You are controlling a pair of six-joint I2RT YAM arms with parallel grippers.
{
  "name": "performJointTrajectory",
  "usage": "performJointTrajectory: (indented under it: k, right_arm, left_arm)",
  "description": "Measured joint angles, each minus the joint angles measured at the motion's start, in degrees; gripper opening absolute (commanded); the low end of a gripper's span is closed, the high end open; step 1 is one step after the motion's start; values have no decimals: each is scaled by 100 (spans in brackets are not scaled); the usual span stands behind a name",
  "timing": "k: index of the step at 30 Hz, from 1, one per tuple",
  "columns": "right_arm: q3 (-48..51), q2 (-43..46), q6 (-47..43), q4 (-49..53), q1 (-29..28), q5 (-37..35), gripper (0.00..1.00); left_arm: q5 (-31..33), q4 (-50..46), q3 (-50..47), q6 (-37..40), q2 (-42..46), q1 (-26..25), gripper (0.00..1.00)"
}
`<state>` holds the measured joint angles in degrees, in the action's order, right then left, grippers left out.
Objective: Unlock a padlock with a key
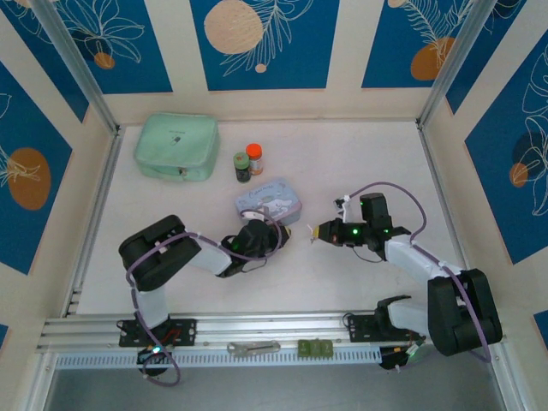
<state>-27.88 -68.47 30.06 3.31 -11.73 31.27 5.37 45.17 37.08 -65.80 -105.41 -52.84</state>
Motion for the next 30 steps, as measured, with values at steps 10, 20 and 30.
performJointTrajectory:
  k: [10, 20, 30]
  right_arm:
    - [352, 0, 365, -468, 39, 448, 0]
    - [518, 7, 577, -901, 39, 800, 0]
    - [518, -116, 398, -970, 190, 800, 0]
  left_arm:
    - [-136, 763, 39, -1211, -63, 44, 0]
    - [-348, 1644, 181, -1950, -442, 63, 0]
    - [-522, 1725, 184, -1991, -463, 94, 0]
